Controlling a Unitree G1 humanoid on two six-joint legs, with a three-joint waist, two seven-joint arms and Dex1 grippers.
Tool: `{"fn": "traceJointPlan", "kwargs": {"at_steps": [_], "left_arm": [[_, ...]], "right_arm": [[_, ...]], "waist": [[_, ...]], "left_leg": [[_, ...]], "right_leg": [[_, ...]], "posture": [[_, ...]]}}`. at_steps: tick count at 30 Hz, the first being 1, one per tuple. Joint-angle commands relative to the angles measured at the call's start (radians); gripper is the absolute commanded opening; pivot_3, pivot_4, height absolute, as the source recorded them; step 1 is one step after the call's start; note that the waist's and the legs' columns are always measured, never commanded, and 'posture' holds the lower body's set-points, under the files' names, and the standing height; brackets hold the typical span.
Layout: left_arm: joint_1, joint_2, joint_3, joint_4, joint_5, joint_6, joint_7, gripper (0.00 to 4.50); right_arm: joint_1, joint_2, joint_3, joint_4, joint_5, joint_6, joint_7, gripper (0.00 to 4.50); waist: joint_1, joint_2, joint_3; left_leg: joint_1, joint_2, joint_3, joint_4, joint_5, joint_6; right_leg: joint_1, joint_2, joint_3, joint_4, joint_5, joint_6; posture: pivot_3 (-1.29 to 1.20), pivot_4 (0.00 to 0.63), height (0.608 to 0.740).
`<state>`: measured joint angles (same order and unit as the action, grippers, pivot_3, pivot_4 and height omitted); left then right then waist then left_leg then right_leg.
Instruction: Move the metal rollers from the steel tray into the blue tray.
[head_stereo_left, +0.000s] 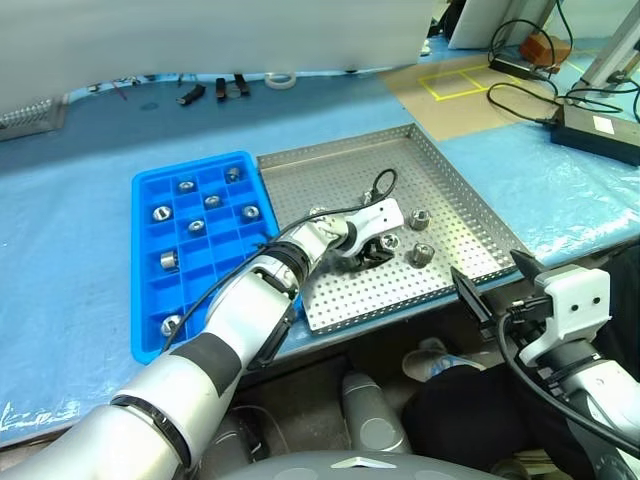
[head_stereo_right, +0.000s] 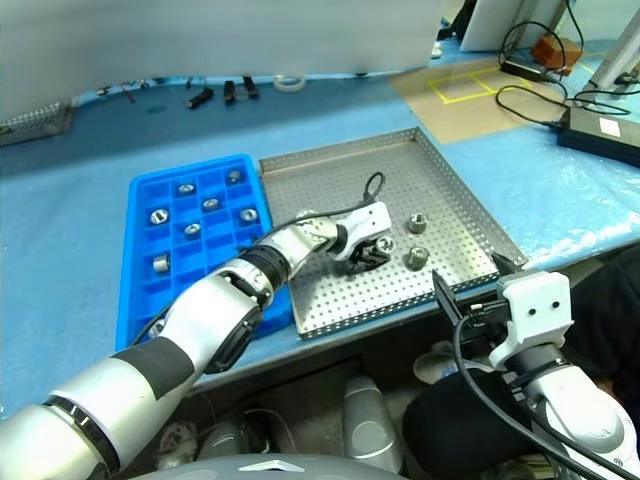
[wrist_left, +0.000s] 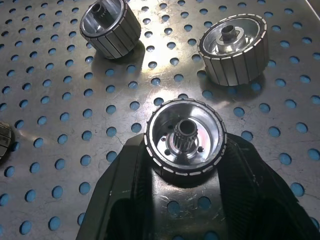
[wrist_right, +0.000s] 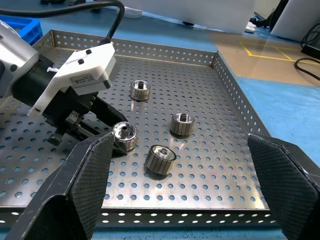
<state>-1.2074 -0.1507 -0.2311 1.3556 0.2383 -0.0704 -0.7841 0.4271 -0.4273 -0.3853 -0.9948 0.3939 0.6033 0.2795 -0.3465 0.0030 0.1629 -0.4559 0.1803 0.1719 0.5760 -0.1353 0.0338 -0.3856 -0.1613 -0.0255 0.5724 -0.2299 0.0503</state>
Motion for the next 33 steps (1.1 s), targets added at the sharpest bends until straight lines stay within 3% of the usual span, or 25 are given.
{"fn": "traceJointPlan", "kwargs": {"at_steps": [1, 4, 11, 18, 22, 25, 29, 33], "left_arm": [[-0.015, 0.002, 0.054, -0.034, -0.048, -0.037, -0.035, 1.68], [-0.021, 0.017, 0.081, -0.05, -0.071, -0.06, -0.085, 1.68], [0.011, 0.133, 0.16, -0.21, -0.205, -0.04, -0.39, 1.68], [0.242, 0.325, 0.168, -0.693, -0.289, 0.196, -0.437, 1.68], [0.386, 0.398, 0.175, -0.98, -0.325, 0.371, -0.359, 1.68], [0.478, 0.442, 0.189, -1.126, -0.334, 0.461, -0.283, 1.68], [0.564, 0.486, 0.21, -1.245, -0.354, 0.537, -0.202, 1.68], [0.623, 0.53, 0.208, -1.314, -0.376, 0.578, -0.17, 1.68]], "right_arm": [[-0.016, -0.014, -0.003, -0.002, 0.006, -0.001, 0.008, 4.5], [-0.033, -0.022, 0.005, 0.007, 0.013, 0.004, 0.021, 4.5], [-0.129, -0.074, 0.033, 0.072, 0.068, 0.02, 0.096, 4.5], [-0.411, -0.159, 0.178, 0.281, 0.094, 0.009, 0.233, 4.5], [-0.581, -0.163, 0.284, 0.414, 0.089, -0.016, 0.325, 4.5], [-0.686, -0.144, 0.365, 0.509, 0.075, -0.046, 0.392, 4.5], [-0.775, -0.12, 0.434, 0.609, 0.057, -0.091, 0.455, 4.5], [-0.809, -0.099, 0.464, 0.662, 0.043, -0.123, 0.491, 4.5]], "waist": [[0.001, 0.0, 0.0], [0.003, 0.0, 0.0], [0.012, 0.0, 0.001], [0.072, 0.001, 0.001], [0.171, 0.004, 0.004], [0.28, 0.005, 0.004], [0.383, 0.006, 0.005], [0.446, 0.006, 0.005]], "left_leg": [[-0.001, 0.0, 0.0, 0.0, 0.0, 0.0], [-0.002, 0.0, 0.0, 0.0, -0.001, 0.002], [-0.002, 0.001, 0.0, -0.001, -0.001, 0.002], [0.002, 0.004, 0.0, -0.001, 0.0, 0.005], [0.001, 0.007, 0.001, 0.0, 0.001, 0.005], [0.001, 0.009, 0.002, 0.0, 0.003, 0.002], [0.001, 0.01, 0.005, -0.002, 0.005, -0.001], [0.001, 0.008, 0.007, -0.003, 0.006, -0.003]], "right_leg": [[0.0, 0.0, 0.0, 0.0, 0.0, 0.0], [-0.001, 0.0, -0.001, 0.0, 0.003, -0.005], [-0.001, -0.001, -0.002, 0.0, 0.003, -0.005], [0.001, 0.0, -0.002, 0.003, 0.005, -0.009], [-0.002, 0.001, -0.003, 0.008, 0.005, -0.01], [-0.005, 0.001, -0.002, 0.013, 0.004, -0.012], [-0.007, 0.002, -0.002, 0.018, 0.003, -0.015], [-0.008, 0.002, -0.002, 0.019, 0.002, -0.015]], "posture": [[-0.71, 0.15, 0.74], [-0.66, 0.15, 0.74], [-0.53, 0.15, 0.74], [-0.28, 0.15, 0.74], [-0.15, 0.15, 0.74], [-0.05, 0.15, 0.74], [0.03, 0.15, 0.74], [0.07, 0.15, 0.74]]}}
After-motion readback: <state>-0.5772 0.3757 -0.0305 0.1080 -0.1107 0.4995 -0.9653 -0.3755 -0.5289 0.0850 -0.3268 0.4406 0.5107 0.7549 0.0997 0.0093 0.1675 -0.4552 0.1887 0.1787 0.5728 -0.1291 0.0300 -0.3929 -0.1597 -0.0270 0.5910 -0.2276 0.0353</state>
